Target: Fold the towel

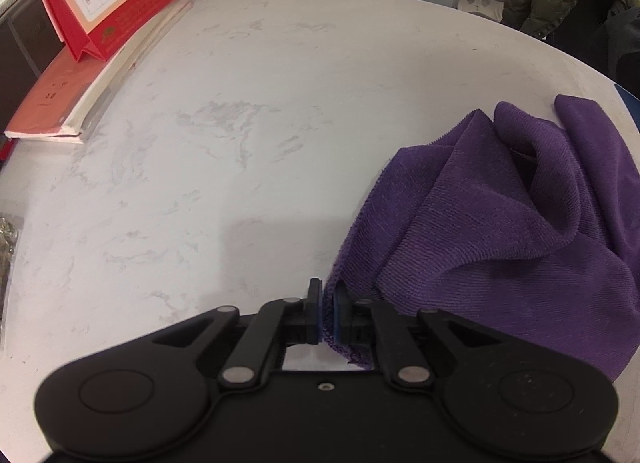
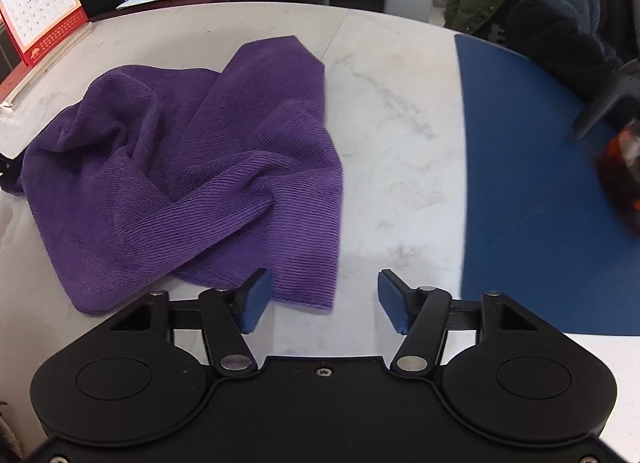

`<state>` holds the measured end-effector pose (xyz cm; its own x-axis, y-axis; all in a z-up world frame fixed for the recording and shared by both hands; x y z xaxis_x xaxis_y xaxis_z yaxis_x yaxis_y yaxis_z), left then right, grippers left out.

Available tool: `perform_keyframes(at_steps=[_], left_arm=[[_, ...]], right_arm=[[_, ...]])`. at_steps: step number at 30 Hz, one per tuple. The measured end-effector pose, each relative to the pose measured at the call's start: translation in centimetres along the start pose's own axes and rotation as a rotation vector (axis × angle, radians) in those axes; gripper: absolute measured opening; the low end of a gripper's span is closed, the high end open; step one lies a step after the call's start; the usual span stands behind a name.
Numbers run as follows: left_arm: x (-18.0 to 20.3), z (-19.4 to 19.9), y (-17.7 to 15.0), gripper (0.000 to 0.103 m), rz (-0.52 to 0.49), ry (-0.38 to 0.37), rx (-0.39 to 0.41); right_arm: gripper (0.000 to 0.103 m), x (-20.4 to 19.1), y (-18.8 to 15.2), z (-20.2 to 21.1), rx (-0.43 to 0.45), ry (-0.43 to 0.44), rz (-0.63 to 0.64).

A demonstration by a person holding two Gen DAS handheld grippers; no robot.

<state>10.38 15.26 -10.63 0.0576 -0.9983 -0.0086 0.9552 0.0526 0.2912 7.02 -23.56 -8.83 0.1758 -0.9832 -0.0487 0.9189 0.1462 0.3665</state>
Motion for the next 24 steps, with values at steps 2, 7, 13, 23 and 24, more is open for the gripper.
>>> perform_keyframes(at_steps=[2,7,13,23,24], left_arm=[[-0.2,0.0,-0.1,0.004,0.006,0.003,-0.001],[-0.5,0.0,-0.1,0.004,0.009,0.013,0.000],[-0.4,0.1,0.0,0.004,0.000,0.025,0.005],[-1.3,0.0,-0.3,0.005,-0.032,0.077,0.018],[-1.7,0.0,-0.3,0.005,-0.028,0.081,0.018]], right_arm=[[0.049,0.2,0.3,-0.4,-0.005,0.016,-0.019],[0.044,0.2,0.5,-1.0,-0.014,0.025,-0.027],[0.028,-0.1,1.0,-1.1,-0.028,0.035,-0.012],[0.006,0.8,1.2,-0.7,-0.053,0.030,0.007],[0.006,1.0,1.1,-0.6,-0.054,0.025,0.005]])
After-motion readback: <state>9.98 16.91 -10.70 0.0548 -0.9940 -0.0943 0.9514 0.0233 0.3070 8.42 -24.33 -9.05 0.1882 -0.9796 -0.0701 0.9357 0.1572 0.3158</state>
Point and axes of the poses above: each gripper's, at about its wrist camera, not at the fingertips, and z roughly against the way its jaws point, x to its right, y to its top, the point moved 1 cm from there along -z, roughly the way its jaws point, and after that the axes turned 6 degrees about -x, right-handed, at the moved point
